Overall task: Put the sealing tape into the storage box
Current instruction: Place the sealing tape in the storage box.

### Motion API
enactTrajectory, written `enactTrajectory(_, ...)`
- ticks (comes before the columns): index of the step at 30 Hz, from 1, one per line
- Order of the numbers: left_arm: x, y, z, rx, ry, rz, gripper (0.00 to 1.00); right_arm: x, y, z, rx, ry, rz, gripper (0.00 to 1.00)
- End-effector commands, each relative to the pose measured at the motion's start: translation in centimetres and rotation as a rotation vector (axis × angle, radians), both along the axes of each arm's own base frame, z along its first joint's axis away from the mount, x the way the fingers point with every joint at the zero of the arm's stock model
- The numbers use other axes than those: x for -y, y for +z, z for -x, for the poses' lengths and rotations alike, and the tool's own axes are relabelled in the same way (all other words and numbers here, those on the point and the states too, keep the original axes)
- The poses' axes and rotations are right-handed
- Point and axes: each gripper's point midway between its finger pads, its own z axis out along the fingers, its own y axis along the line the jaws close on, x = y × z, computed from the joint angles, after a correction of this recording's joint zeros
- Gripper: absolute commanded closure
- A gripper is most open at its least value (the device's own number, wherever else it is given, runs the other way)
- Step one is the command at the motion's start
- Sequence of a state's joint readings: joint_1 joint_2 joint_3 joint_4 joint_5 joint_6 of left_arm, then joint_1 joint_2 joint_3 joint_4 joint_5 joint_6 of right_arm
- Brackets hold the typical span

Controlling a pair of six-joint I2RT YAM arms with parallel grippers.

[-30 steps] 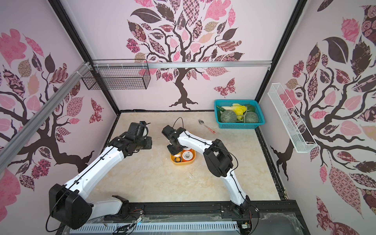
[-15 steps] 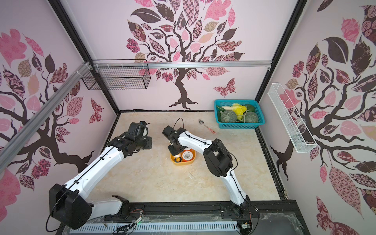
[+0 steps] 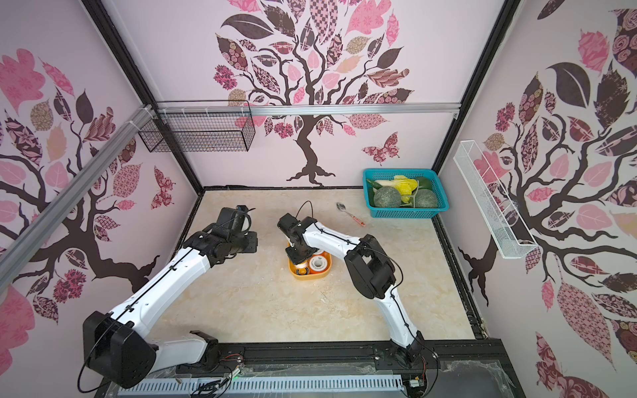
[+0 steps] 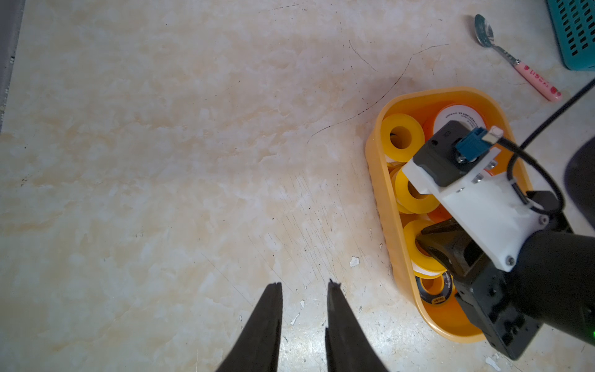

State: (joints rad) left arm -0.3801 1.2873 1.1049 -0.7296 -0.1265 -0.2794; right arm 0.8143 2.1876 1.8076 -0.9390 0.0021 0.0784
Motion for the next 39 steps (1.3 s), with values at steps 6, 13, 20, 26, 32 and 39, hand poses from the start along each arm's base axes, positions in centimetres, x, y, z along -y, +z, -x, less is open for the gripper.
enactTrajectory(6,0.1,0.6,-0.2,0.011,-0.012,0.001,0.71,1.2,0.4,2.2,-0.061,0.009,0.017,0.85)
enactTrajectory(13,0.2,0.6,-0.2,0.011,-0.015,0.002,0.72,1.5,0.9,2.4,-0.052,0.004,0.004,0.85)
enactTrajectory(20,0.2,0.5,-0.2,0.007,-0.015,0.001,0.72,1.5,0.7,3.0,-0.070,0.012,0.000,0.85)
enactTrajectory(26,0.2,0.3,-0.2,0.001,-0.014,-0.001,0.71,1.7,0.5,3.4,-0.081,0.012,0.000,0.85)
enactTrajectory(32,0.2,0.4,-0.2,0.001,-0.015,0.000,0.71,1.7,0.6,4.0,-0.090,0.027,-0.011,0.85)
enactTrajectory(39,0.2,0.2,-0.3,-0.004,-0.016,-0.004,0.71,1.2,1.0,4.2,-0.091,0.048,-0.032,0.82)
